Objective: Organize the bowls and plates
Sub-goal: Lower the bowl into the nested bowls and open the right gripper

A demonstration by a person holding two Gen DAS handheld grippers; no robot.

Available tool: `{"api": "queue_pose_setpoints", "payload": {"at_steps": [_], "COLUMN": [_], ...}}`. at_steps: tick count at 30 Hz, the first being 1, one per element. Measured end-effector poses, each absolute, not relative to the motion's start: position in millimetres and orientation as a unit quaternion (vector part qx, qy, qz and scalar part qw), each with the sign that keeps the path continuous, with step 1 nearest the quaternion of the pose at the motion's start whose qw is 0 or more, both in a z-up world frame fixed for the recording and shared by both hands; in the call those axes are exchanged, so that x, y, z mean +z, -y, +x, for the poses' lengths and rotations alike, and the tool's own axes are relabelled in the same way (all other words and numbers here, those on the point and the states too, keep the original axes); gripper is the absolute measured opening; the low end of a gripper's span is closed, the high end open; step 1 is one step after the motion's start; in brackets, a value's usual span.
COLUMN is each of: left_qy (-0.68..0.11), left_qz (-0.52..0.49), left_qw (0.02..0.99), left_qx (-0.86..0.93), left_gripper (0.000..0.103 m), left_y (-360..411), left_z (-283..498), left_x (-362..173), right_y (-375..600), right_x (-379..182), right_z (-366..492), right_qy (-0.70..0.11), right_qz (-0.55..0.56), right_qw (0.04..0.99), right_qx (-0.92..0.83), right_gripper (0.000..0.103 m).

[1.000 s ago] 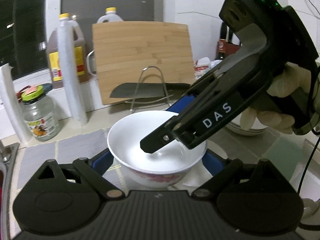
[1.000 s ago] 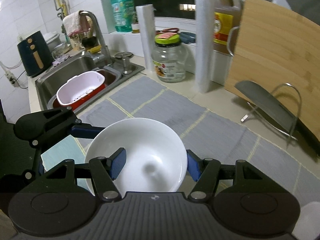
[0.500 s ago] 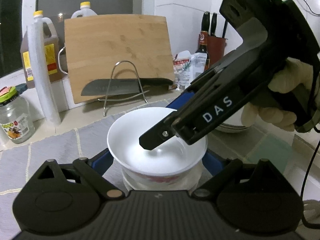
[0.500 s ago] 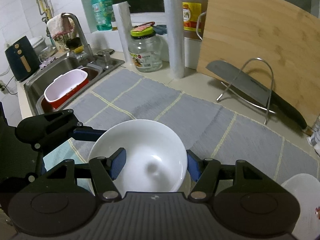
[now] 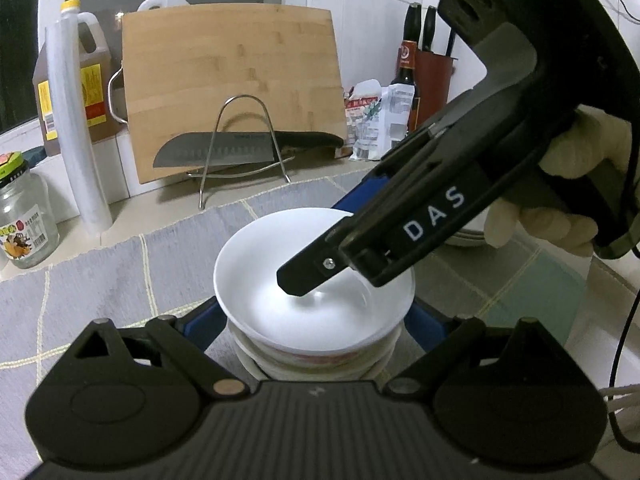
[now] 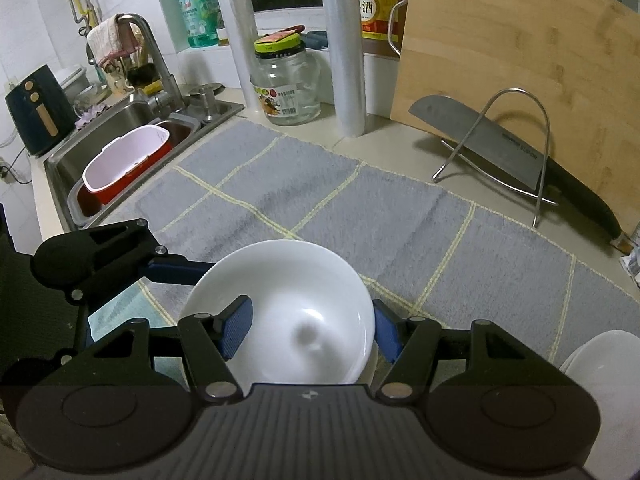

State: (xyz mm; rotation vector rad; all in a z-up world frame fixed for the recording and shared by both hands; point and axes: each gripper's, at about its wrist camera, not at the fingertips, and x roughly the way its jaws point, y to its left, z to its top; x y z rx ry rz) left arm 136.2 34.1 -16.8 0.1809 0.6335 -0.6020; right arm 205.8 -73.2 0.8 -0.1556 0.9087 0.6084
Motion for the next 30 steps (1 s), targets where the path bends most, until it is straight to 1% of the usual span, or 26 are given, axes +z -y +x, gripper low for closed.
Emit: {"api": "queue_pose_setpoints", "payload": {"at_steps": [20, 27, 30], "left_qy": [-0.317, -0.317, -0.316], "left_qz": [0.095, 0.096, 0.095], "left_qw": [0.896, 0.896, 0.896], "left_qx": [-0.294, -0.295, -0.298], "left_gripper": [0.094, 0.095, 0.095], "left_y": [-30.5, -29.3, -30.4], "left_z": [141.4, 141.1, 140.7], "left_x": [-21.6, -22.0, -23.0], "right_y": [73.0, 72.4, 71.8], "right_x": [-11.2, -11.9, -11.1], "right_z": [211.4, 212.1, 212.1], "right_qy": [-0.444, -0.443, -0.441], "right_qz": [-0.07, -0.071, -0.073], "right_qw": [0.848, 0.848, 0.849], "right_qx": [0.281, 0.281, 0.281], "right_gripper": [0.07, 0.074, 0.079]}}
